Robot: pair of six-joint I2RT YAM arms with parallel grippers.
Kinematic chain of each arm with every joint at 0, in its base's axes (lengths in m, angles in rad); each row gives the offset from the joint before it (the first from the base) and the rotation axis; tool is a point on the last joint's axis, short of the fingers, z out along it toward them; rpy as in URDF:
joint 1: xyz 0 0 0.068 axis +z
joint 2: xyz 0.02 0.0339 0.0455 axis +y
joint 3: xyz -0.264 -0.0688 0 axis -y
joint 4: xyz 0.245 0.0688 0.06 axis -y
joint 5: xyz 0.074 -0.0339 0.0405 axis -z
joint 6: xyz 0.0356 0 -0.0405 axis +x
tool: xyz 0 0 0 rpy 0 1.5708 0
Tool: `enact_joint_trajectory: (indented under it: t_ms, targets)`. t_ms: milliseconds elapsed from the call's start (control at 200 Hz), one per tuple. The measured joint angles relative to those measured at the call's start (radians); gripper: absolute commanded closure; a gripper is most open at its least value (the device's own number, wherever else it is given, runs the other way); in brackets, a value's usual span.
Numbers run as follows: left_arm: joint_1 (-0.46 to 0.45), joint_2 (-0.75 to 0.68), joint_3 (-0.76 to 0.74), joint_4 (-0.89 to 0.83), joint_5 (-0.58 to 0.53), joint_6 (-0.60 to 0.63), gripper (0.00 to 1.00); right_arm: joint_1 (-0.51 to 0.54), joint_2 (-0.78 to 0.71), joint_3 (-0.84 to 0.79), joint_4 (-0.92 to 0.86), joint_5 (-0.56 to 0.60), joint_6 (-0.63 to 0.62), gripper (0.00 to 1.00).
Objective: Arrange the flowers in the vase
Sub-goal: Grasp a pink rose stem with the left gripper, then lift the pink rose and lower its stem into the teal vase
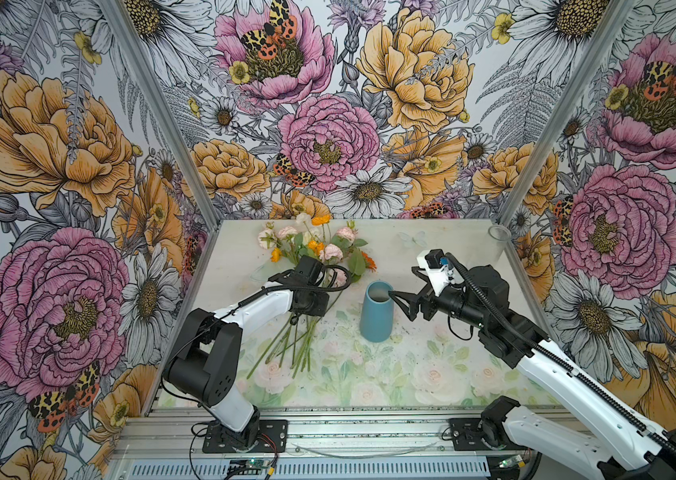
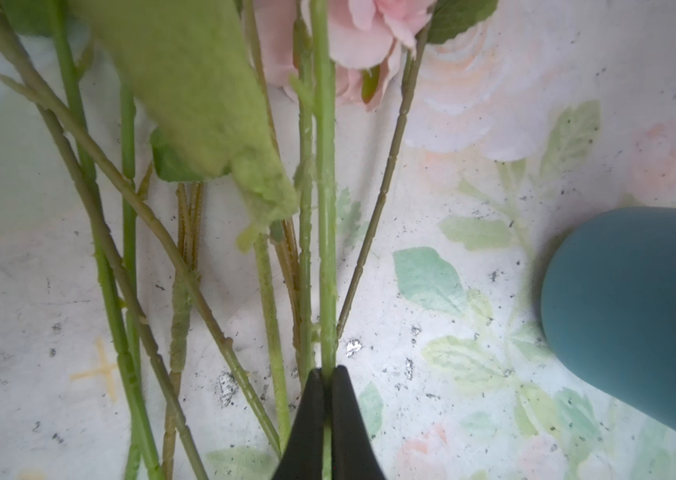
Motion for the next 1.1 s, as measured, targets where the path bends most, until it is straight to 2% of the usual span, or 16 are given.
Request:
enact_joint_trajectory:
  t_ms: [175, 425, 651, 826, 951, 1101]
  targets:
    - [0.043, -0.067, 0.031, -0.063, 0.068, 0.029, 1.00, -0.002, 0.000, 0.000, 0.000, 0.000, 0.000, 0.01]
    - [0.194, -0.136, 0.041, -0.097, 0.312, 0.055, 1.00, -0.002, 0.000, 0.000, 0.000, 0.000, 0.000, 0.01]
    - [0.216, -0.176, 0.091, -0.107, 0.409, 0.050, 1.00, -0.002, 0.002, 0.000, 0.007, 0.006, 0.000, 0.01]
    - [0.158, -0.270, 0.171, -0.098, 0.352, 0.007, 1.00, -0.014, 0.003, -0.001, 0.007, 0.023, 0.008, 0.00]
    - [0.057, -0.373, 0.212, -0.012, 0.266, -0.053, 1.00, -0.038, 0.011, -0.002, 0.009, 0.034, 0.027, 0.01]
    - [-0.103, -0.460, 0.214, 0.185, 0.116, -0.117, 1.00, -0.055, 0.008, -0.018, 0.015, 0.060, 0.046, 0.00]
